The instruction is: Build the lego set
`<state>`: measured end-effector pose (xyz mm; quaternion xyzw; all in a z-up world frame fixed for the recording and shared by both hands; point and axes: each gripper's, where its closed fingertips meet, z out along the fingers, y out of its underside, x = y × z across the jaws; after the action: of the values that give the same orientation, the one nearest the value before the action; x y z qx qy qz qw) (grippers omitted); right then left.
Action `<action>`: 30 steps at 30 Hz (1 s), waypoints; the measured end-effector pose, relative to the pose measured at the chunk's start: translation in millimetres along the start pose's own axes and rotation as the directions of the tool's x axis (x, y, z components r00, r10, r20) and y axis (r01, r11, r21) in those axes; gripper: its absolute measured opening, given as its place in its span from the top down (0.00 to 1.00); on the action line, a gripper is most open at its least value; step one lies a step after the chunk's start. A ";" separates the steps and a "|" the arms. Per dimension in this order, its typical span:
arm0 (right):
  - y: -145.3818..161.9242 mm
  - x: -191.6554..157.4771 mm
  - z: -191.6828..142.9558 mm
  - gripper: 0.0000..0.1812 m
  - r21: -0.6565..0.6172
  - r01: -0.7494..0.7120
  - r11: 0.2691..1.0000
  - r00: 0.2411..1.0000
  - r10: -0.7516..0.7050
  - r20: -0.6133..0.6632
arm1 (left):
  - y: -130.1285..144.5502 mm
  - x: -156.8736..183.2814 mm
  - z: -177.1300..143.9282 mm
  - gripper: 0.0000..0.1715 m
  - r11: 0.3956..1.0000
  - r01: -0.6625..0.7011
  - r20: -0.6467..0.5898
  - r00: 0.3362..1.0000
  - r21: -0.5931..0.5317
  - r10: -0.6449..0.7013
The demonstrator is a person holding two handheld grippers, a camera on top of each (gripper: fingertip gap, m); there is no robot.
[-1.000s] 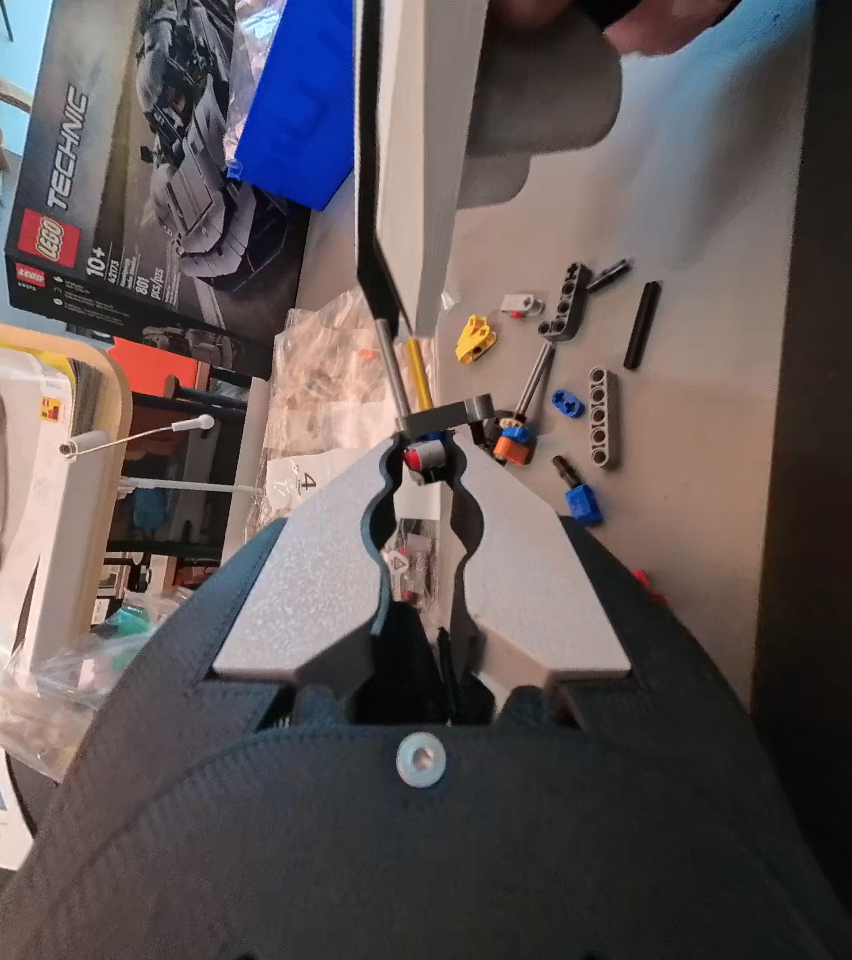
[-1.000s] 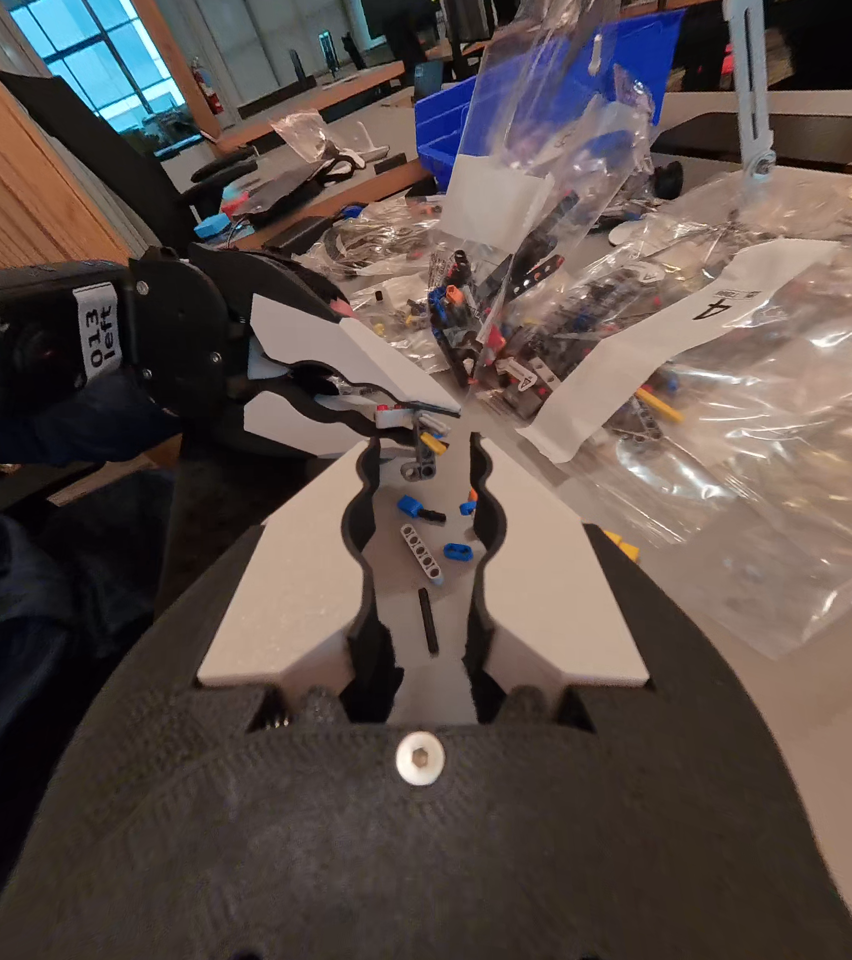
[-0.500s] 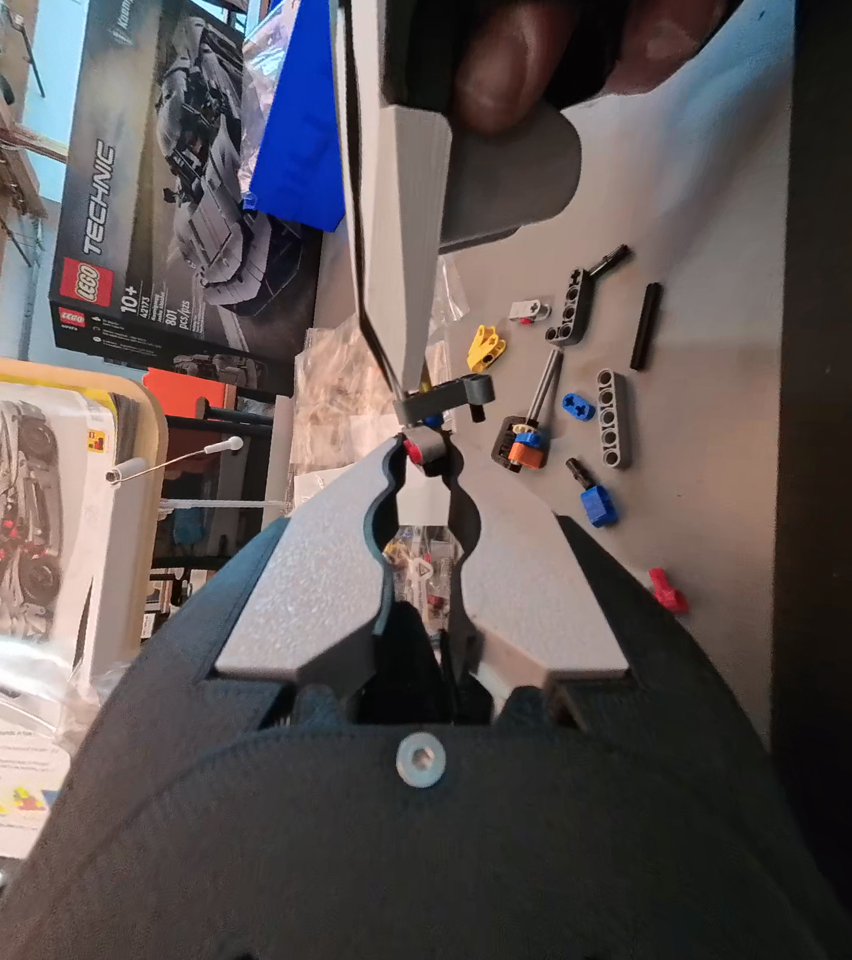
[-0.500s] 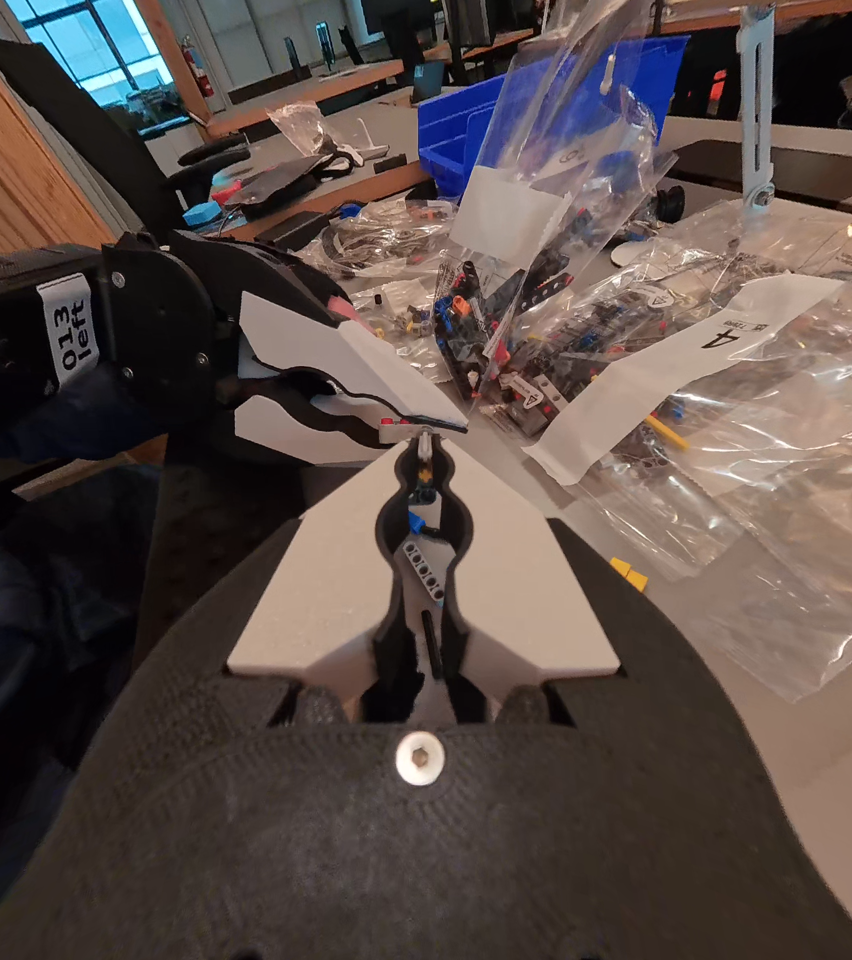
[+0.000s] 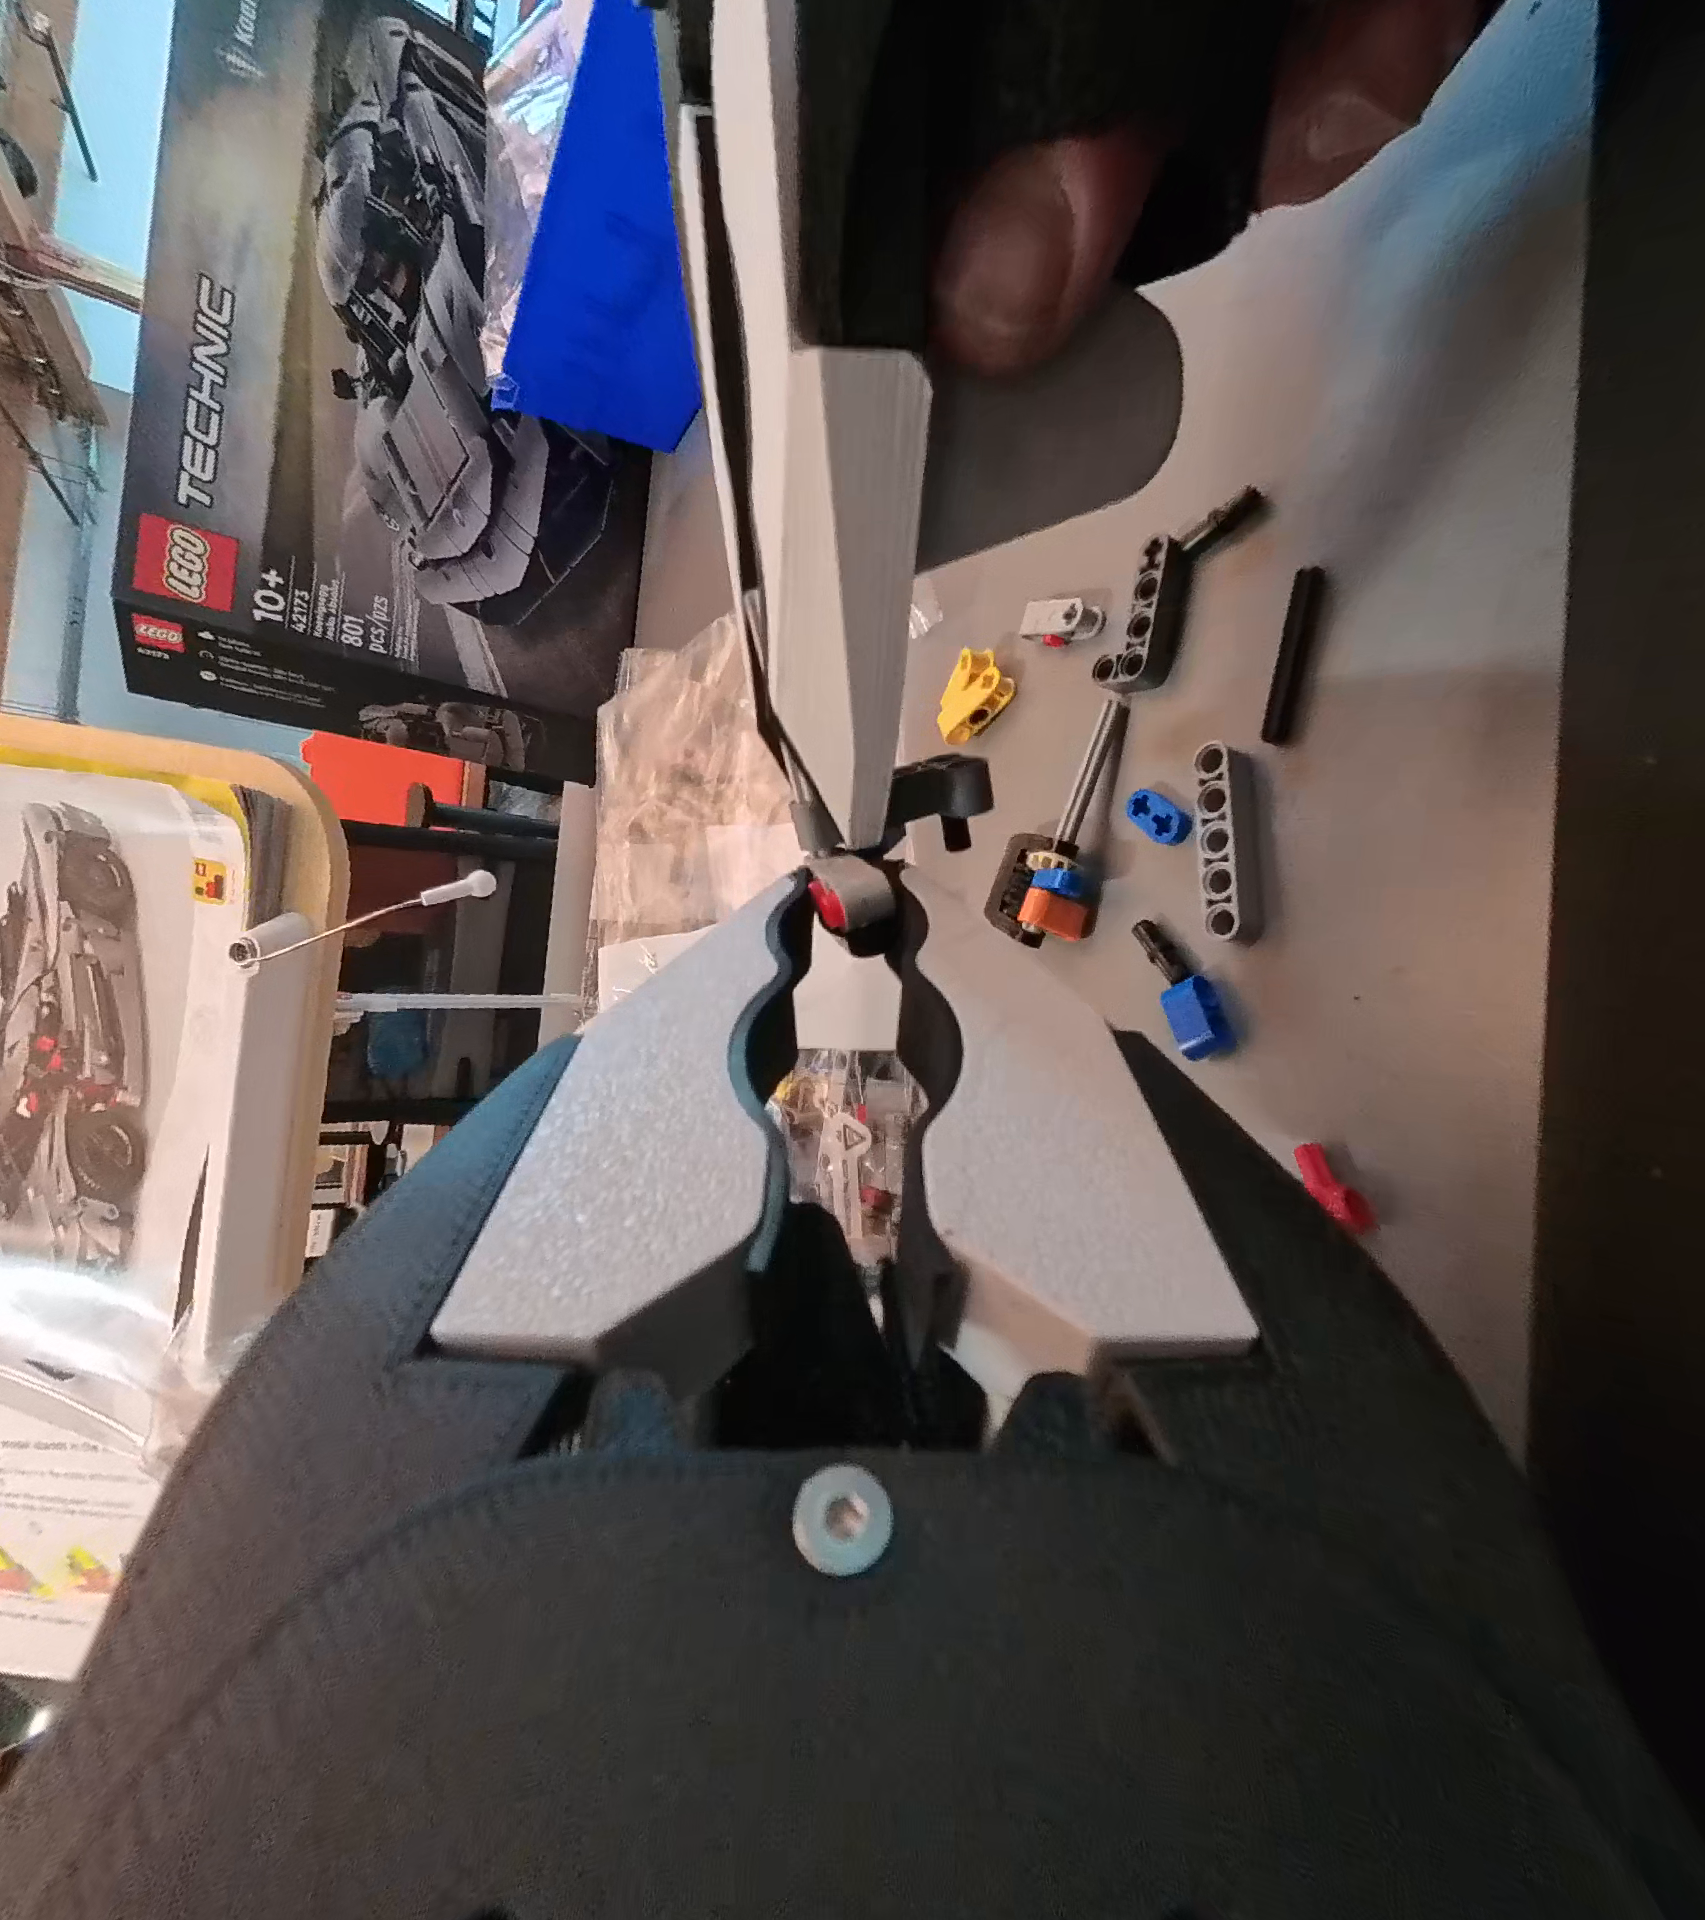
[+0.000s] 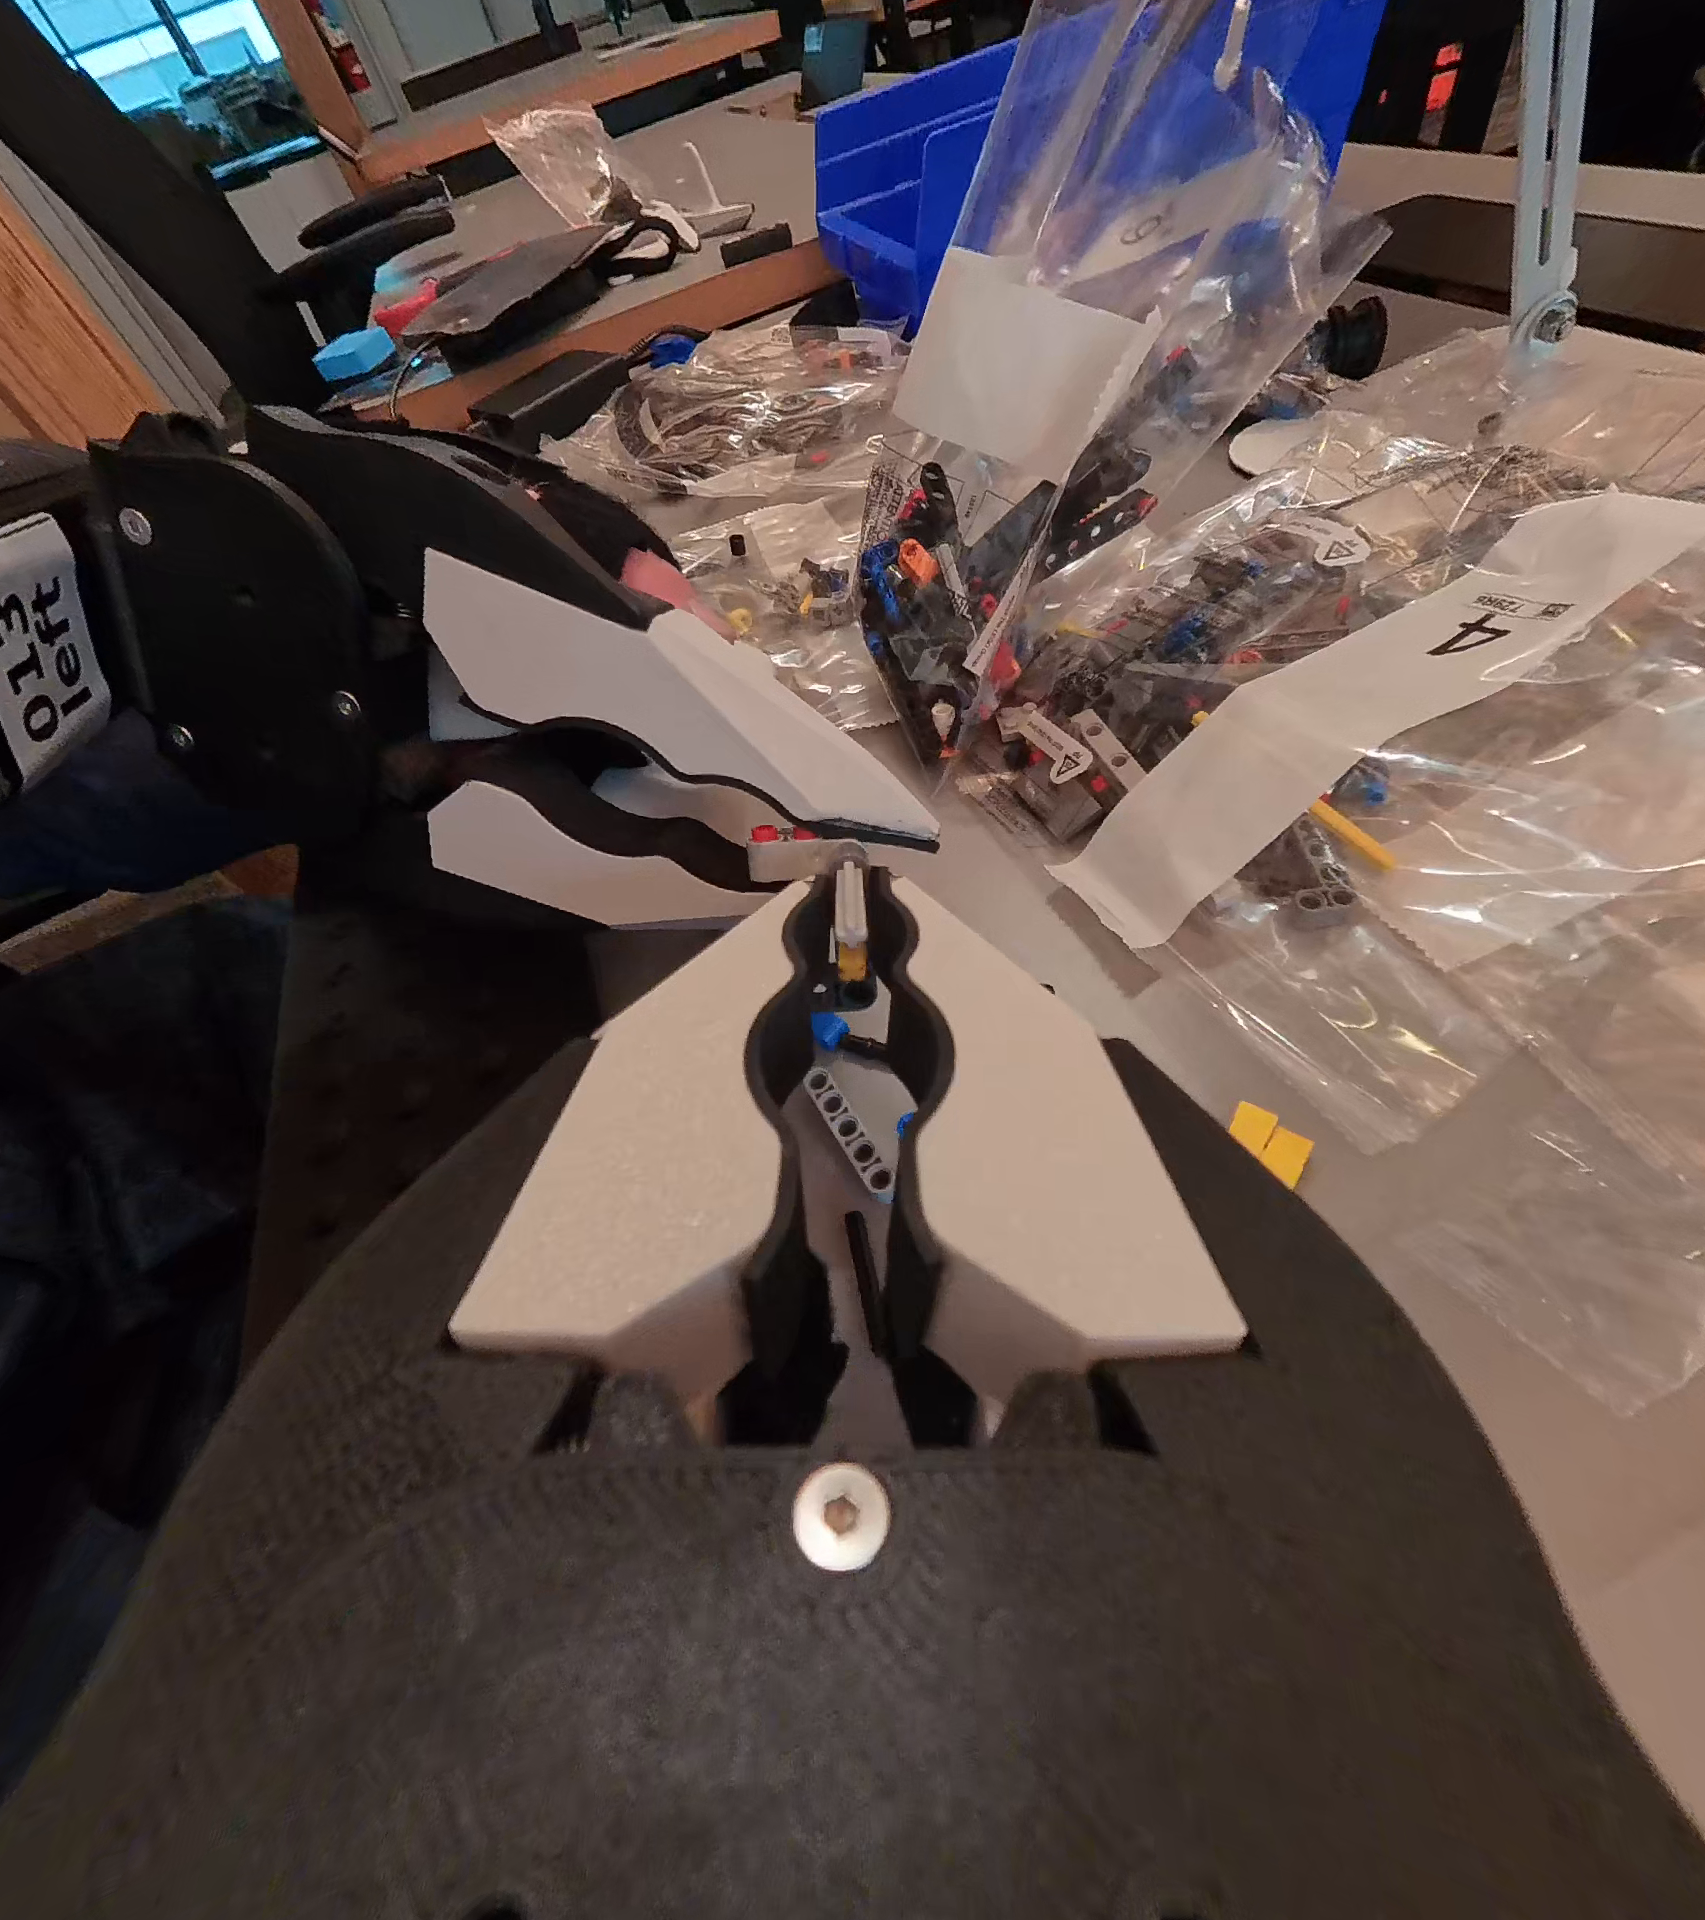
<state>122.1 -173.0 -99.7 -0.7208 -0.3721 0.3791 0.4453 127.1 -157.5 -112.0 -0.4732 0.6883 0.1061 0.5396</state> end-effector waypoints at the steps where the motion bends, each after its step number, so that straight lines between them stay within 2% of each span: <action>1: -0.2 0.1 -0.2 0.98 0.002 -0.003 1.000 1.000 0.003 0.001 | -0.2 -0.1 0.2 0.93 1.000 0.008 -0.001 1.000 0.005 -0.008; 7: -9.0 -0.8 -3.6 0.98 0.053 0.003 0.999 1.000 -0.003 -0.007 | -4.4 -7.7 -1.7 0.93 0.995 0.078 0.008 0.997 0.062 -0.078; 9: -16.0 -1.0 -6.2 0.98 0.096 0.003 0.995 1.000 -0.002 -0.012 | -5.1 -12.0 -3.1 0.93 0.983 0.157 -0.015 0.988 0.097 -0.156; 12: -25.8 0.0 -14.6 0.98 0.166 -0.018 0.986 1.000 0.018 0.001 | -5.3 -22.4 -7.6 0.93 0.930 0.324 -0.057 0.946 0.174 -0.319; 15: -32.6 6.2 -25.3 0.96 0.230 -0.058 0.972 0.998 0.058 0.007 | -1.6 -35.7 -13.5 0.93 0.841 0.489 -0.123 0.872 0.229 -0.473; 19: -26.5 10.9 -22.5 0.95 0.192 -0.043 0.980 0.998 0.049 -0.031 | 0.5 -54.8 -25.8 0.93 0.655 0.684 -0.248 0.728 0.321 -0.640; 24: 0.9 10.3 3.2 0.92 -0.025 0.056 0.998 0.992 -0.059 -0.109 | 3.3 -80.6 -39.8 0.93 0.467 0.775 -0.320 0.612 0.427 -0.723; 27: 18.8 9.0 19.2 0.89 -0.173 0.131 0.976 0.976 -0.157 -0.151 | 5.5 -84.0 -43.7 0.93 0.401 0.820 -0.383 0.553 0.408 -0.740; 30: 27.5 8.0 31.7 0.85 -0.241 0.131 0.962 0.972 -0.172 -0.158 | 8.2 -88.7 -46.4 0.93 0.357 0.839 -0.410 0.520 0.410 -0.749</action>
<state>103.2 -163.6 -136.9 -0.7675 -0.4264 0.2325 0.4184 88.3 -135.9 -21.8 -0.5703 0.4078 -0.4131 0.5812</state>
